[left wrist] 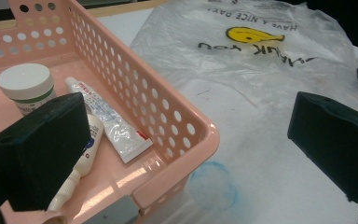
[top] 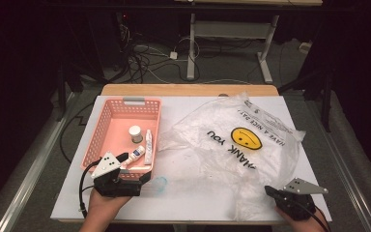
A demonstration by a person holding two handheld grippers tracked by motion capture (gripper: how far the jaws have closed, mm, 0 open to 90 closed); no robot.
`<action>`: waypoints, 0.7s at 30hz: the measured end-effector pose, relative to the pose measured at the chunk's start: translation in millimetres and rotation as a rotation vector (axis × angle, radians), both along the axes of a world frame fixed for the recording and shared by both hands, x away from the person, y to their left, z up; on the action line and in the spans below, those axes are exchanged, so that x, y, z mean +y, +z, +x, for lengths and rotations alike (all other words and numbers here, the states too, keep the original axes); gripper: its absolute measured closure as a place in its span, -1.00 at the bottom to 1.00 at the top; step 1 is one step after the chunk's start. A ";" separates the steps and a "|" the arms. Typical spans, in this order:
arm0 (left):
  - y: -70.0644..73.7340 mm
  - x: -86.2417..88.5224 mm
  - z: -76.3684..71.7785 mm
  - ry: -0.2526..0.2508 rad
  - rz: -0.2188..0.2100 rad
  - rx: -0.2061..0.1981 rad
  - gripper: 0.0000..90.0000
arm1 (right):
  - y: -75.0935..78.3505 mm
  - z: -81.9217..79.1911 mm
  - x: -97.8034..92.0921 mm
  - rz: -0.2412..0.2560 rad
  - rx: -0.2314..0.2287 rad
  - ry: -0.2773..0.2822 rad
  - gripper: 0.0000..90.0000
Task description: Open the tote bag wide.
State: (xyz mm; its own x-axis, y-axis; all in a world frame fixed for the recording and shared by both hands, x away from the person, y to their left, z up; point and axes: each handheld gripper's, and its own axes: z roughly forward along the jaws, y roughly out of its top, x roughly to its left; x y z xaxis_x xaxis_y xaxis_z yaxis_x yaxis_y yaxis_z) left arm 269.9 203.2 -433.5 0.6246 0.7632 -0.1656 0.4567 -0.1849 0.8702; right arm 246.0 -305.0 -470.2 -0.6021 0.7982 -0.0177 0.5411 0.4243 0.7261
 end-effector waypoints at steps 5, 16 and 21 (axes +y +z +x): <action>-0.1 -0.6 1.3 0.005 0.000 0.000 -1.00 | 2.1 -14.7 11.6 0.033 -0.006 0.045 0.90; -1.6 -2.9 0.8 0.017 0.018 0.008 -1.00 | 32.6 7.0 24.8 0.136 -0.127 0.053 -0.13; -1.7 -2.7 1.3 0.023 0.025 0.020 -1.00 | 33.1 34.2 44.9 0.156 -0.136 0.079 -0.59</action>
State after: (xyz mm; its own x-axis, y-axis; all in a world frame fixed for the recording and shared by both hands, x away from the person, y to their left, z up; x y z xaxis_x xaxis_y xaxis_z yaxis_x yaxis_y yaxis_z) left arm 271.2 200.5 -435.2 0.6033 0.7817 -0.1582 0.4783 -0.1959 0.8561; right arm 280.1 -260.1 -437.1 -0.6632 0.7483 0.0168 0.4031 0.3382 0.8504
